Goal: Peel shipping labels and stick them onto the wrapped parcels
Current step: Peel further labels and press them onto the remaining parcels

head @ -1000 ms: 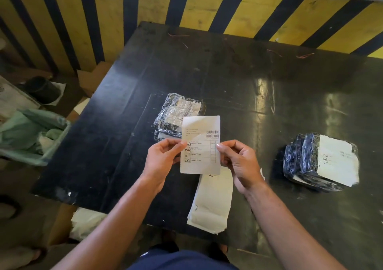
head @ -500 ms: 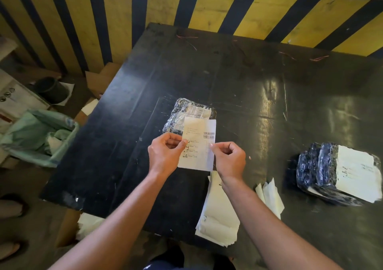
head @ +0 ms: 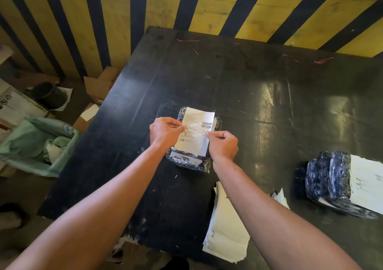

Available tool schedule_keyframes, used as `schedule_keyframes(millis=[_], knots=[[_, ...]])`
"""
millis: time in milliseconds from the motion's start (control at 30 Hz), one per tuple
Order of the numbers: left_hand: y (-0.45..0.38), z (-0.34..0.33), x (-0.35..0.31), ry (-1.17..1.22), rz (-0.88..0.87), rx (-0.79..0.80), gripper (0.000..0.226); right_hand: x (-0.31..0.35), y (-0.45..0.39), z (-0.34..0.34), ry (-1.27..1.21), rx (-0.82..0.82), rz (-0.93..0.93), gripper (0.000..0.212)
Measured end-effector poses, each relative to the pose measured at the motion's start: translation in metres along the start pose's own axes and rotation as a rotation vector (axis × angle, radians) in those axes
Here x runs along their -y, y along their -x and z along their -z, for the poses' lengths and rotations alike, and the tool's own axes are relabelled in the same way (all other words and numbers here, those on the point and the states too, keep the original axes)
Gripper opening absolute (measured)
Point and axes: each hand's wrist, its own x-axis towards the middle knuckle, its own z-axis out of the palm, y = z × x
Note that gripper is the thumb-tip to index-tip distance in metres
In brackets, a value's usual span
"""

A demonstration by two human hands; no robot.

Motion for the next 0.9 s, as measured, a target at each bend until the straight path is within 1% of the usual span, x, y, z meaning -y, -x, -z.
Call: schedule_keyframes(millis=[233, 533, 633, 733, 767, 800, 867, 900], knots=[[-0.012, -0.003, -0.001, -0.051, 0.012, 0.025, 0.017, -0.002, -0.005, -0.009, 0.066, -0.034, -0.029, 0.014], [-0.019, -0.006, 0.007, -0.099, -0.016, 0.047, 0.019, -0.006, -0.01, -0.015, 0.178, -0.071, 0.017, 0.014], [-0.018, -0.007, 0.01, -0.129, -0.063, 0.038, 0.022, -0.007, -0.011, -0.016, 0.215, -0.076, 0.037, 0.016], [-0.015, -0.007, 0.015, -0.264, -0.197, -0.019, 0.029, -0.007, -0.01, -0.013, 0.254, -0.082, 0.045, 0.023], [-0.014, -0.007, 0.019, -0.311, -0.289, -0.028, 0.026, -0.009, -0.009, -0.011, 0.299, -0.097, 0.099, 0.027], [-0.012, -0.007, 0.023, -0.36, -0.413, -0.02, 0.023, -0.013, -0.009, -0.009, 0.367, -0.118, 0.223, 0.028], [-0.007, -0.008, 0.038, -0.461, -0.685, 0.046, 0.026, -0.025, -0.007, -0.002, 0.524, -0.131, 0.6, 0.019], [-0.004, -0.009, 0.047, -0.497, -0.777, 0.097, 0.033, -0.03, -0.004, 0.001, 0.596, -0.1, 0.786, 0.015]])
